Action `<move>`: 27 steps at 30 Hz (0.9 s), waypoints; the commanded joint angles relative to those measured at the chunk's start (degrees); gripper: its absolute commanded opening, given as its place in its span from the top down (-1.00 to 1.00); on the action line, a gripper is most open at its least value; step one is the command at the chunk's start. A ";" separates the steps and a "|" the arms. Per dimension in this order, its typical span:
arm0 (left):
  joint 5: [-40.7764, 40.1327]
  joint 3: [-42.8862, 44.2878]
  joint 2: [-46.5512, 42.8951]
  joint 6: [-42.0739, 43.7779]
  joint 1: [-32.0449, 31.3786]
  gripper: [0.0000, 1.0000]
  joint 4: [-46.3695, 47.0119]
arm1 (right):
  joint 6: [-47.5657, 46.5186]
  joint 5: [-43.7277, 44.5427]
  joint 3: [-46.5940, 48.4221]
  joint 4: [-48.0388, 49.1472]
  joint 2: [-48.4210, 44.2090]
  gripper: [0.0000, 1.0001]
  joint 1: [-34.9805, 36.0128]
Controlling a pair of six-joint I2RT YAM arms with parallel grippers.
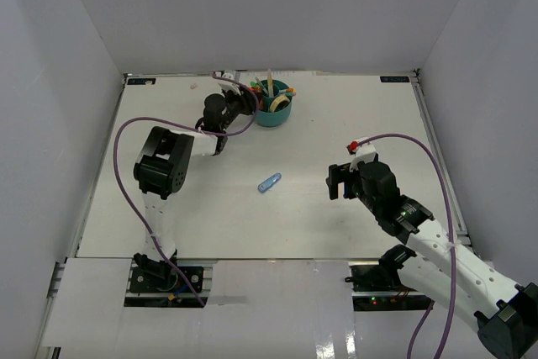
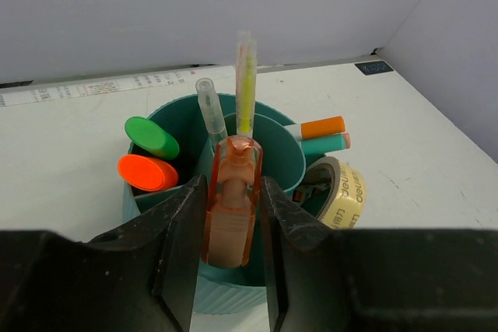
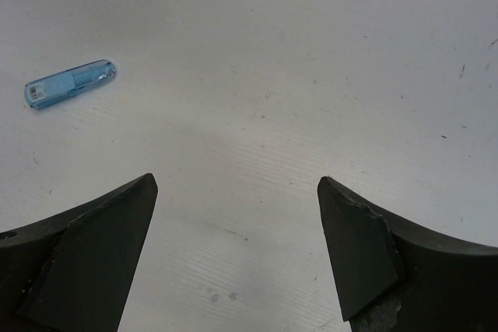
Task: Sort the stationery into containers
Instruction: Place the stationery in the storage box, then pick up the stationery from the center of the board.
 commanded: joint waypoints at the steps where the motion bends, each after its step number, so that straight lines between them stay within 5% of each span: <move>1: 0.86 0.12 -2.20 1.99 -0.62 0.10 0.03 | 0.63 0.14 0.01 1.03 -0.89 -0.80 -0.30; 12: 0.59 -2.96 -7.82 4.28 -0.88 -0.38 -4.53 | 0.98 -0.56 0.01 0.59 -1.77 -0.80 -0.30; 17: -0.20 -3.04 -16.86 6.48 -2.12 -0.96 -20.57 | 1.16 0.14 -0.34 -0.12 -3.87 -0.80 -0.30; 27: 5.23 -7.00 -34.53 9.29 -4.22 -0.96 -50.05 | 1.42 0.67 -0.52 -0.64 -4.05 -0.80 -0.30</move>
